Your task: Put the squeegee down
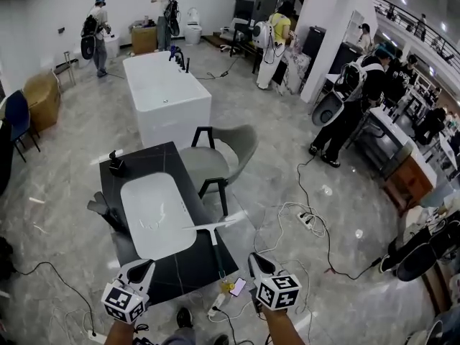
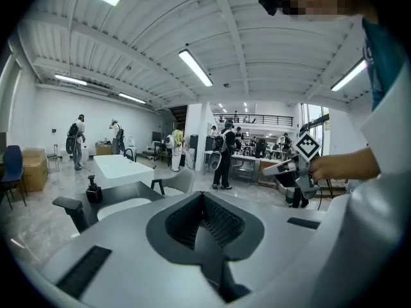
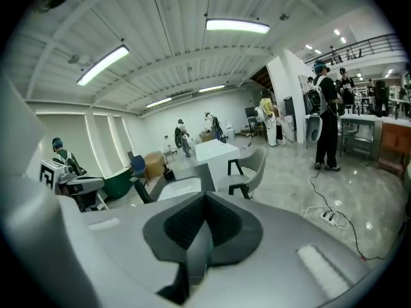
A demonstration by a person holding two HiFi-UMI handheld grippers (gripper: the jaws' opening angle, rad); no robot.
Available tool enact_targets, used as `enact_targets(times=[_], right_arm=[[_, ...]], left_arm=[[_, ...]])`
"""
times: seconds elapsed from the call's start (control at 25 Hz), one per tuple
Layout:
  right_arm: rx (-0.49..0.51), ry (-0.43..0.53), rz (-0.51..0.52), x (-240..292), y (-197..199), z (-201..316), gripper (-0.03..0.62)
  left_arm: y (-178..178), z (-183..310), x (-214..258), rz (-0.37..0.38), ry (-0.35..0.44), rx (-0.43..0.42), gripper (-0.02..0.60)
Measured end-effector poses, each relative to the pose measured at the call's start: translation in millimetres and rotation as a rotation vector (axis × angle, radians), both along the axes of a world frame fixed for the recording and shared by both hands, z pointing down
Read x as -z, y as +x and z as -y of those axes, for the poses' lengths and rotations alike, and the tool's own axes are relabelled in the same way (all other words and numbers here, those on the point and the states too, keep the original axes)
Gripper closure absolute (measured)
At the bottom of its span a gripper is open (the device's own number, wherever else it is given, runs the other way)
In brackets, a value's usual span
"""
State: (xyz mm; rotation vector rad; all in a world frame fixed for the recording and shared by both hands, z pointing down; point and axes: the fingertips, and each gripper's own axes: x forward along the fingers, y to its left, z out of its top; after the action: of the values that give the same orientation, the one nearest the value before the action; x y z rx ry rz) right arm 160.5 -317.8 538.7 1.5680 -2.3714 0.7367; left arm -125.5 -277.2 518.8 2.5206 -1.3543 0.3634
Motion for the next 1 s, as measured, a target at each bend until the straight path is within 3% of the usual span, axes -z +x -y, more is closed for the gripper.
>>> enact_targets(times=[0.4,1.0], right_arm=[[0.033,0.219,-0.073,112,49,-73,0.586],[-0.018,0.281,-0.066,152,104,-137,0.586]], left_arm=[[34,-36,51,0.017,0.062,-0.004,0.575],[69,-84,93,0.03,0.122,0.0,0.575]])
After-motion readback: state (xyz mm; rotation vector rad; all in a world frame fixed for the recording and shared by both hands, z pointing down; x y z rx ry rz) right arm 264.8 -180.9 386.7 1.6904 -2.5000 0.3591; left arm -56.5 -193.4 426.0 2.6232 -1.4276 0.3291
